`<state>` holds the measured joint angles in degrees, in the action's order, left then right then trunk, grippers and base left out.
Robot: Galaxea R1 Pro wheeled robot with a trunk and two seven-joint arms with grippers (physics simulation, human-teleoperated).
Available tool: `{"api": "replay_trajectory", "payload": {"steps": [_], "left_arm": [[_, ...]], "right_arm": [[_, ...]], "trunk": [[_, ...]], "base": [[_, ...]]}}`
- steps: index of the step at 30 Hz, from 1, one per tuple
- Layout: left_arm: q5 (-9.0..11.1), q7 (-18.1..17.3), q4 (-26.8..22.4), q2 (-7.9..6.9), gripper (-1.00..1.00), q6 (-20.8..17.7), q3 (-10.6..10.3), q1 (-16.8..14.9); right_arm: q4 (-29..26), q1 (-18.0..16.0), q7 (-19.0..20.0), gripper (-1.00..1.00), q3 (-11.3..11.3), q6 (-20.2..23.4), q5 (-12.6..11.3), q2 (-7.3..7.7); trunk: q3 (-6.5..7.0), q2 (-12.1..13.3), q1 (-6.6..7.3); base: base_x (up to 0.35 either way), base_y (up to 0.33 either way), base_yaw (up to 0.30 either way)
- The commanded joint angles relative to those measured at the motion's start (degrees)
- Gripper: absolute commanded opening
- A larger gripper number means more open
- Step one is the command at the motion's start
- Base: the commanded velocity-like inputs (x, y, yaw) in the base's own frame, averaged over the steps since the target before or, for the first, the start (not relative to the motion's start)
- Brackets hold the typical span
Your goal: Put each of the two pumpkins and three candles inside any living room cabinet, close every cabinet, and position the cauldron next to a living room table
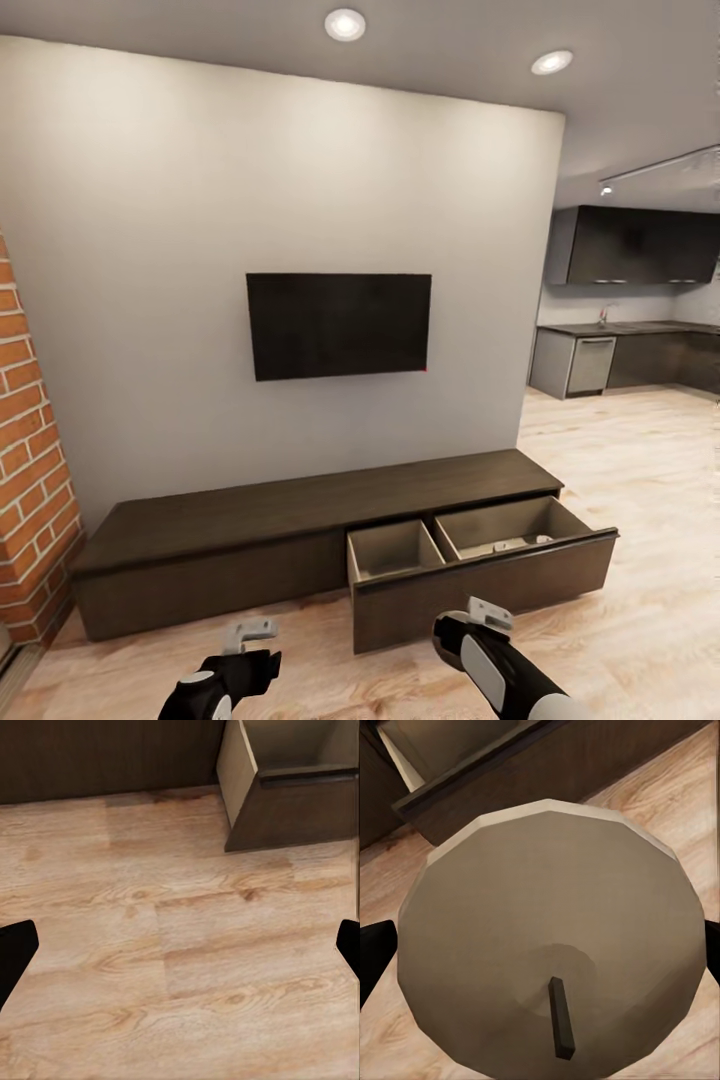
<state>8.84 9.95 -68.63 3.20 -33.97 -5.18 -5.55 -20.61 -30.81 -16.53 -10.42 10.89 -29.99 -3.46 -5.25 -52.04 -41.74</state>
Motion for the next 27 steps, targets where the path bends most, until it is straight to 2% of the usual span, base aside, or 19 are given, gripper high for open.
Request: {"api": "replay_trajectory", "payload": {"steps": [1,15,27], "left_arm": [[0.61,0.50,-0.35,-0.01,1.00,-0.19,-0.04,-0.01],[0.44,0.62,-1.02,-0.02,1.00,-0.04,0.22,0.01],[0.39,0.69,-0.93,-0.01,1.00,-0.04,0.25,0.01]], "right_arm": [[-0.11,-0.05,-0.45,-1.00,-0.34,0.29,-0.35,0.04],[-0.14,-0.06,-0.44,-1.00,0.13,0.28,-0.29,-0.12],[-0.21,-0.05,-0.44,-1.00,0.05,0.20,-0.23,-0.31]], "trunk": [[-0.18,-0.10,-0.04],[-1.37,-0.10,-0.04],[-1.68,-0.10,-0.04]], "base": [[0.100,-0.066,-0.122],[0.231,-0.192,-0.117],[0.278,-0.167,-0.022]]}}
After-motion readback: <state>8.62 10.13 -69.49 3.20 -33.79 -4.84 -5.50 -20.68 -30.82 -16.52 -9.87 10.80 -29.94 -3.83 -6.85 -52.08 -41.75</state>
